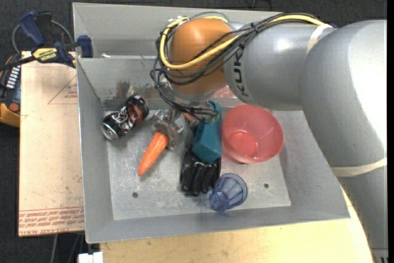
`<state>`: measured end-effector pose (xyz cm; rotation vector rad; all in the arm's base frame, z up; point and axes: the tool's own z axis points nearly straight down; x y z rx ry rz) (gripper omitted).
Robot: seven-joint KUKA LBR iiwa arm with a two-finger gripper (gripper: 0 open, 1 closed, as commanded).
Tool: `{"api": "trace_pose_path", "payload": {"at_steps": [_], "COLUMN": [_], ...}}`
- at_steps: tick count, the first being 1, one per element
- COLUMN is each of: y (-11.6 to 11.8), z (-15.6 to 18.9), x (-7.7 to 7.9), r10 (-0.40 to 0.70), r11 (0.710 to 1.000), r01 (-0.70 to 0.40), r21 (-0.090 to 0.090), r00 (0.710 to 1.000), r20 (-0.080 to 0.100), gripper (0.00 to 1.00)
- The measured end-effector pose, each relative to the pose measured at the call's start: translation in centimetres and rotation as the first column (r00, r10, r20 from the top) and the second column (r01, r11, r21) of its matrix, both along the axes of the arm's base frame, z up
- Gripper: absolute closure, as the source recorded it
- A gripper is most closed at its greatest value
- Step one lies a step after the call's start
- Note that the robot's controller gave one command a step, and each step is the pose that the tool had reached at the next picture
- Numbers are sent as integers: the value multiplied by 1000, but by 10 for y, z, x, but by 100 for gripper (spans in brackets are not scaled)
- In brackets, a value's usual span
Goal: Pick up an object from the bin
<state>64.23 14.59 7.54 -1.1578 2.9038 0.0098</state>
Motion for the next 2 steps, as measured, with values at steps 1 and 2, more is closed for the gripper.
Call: {"api": "trace_pose_path", "payload": {"at_steps": [1, 2], "y": [0, 0], "z": [3, 21], "x": [-1, -4], "r10": [0, -1], "r11": [1000, 1000], "r01": [0, 1], "r21": [0, -2], "r00": [1000, 1000], "r20": [-3, -11], "gripper": [100, 100]}}
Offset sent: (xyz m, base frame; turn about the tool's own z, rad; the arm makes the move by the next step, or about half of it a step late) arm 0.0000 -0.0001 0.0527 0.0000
